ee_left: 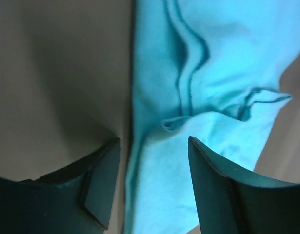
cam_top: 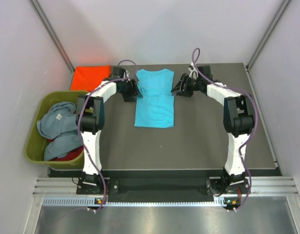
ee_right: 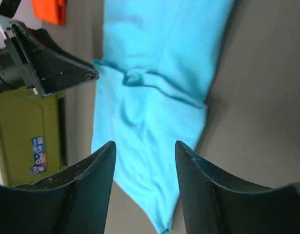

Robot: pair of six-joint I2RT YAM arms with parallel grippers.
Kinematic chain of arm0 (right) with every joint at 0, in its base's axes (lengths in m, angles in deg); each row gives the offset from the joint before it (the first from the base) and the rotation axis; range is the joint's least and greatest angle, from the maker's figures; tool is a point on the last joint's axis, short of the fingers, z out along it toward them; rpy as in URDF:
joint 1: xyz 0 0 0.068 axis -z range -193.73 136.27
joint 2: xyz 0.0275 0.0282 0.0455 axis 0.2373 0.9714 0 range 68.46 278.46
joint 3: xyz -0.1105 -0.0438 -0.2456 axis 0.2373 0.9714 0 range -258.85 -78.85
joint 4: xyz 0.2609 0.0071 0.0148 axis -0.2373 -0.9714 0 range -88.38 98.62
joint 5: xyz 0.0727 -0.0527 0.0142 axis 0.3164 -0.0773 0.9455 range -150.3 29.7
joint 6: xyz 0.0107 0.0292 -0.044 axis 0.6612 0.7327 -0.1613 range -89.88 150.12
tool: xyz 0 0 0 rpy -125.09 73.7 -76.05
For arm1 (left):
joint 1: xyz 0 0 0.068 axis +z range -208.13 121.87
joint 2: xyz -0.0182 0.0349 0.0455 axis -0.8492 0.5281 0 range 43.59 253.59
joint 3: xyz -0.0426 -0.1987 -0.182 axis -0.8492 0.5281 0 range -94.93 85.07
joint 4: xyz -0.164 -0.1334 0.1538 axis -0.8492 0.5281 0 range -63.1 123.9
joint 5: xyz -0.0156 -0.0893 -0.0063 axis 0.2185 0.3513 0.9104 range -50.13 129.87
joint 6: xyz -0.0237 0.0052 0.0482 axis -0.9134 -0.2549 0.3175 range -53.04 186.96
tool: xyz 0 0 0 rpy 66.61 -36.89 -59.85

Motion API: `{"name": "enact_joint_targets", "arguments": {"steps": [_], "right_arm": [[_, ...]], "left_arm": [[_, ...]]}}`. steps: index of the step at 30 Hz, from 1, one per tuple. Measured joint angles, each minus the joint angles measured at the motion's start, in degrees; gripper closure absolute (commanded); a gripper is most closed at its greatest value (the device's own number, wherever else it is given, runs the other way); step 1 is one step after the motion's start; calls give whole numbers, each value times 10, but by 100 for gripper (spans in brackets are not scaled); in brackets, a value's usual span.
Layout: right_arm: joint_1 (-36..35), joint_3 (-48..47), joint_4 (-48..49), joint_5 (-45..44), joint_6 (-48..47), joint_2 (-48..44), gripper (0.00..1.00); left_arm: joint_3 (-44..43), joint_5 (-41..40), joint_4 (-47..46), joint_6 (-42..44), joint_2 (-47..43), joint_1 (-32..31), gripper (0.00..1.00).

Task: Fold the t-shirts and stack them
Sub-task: Fold the tshirt

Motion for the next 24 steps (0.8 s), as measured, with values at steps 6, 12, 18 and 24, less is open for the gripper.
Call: {"name": "enact_joint_targets", "arguments": {"steps": [6, 12, 18, 24], "right_arm": [[18, -44, -55, -14, -22, 61, 52], [18, -63, -73, 3, -23, 104, 61], [18, -76, -67, 10, -12, 120, 69], [17, -95, -44, 28, 17, 146, 80]], "left_arm": [[-52, 14, 17, 24, 35, 10, 42], [-71, 23, 21, 31, 55, 10, 57], [-75, 28, 32, 30, 65, 13, 78], [-90, 45, 43, 24, 79, 23, 86]]}}
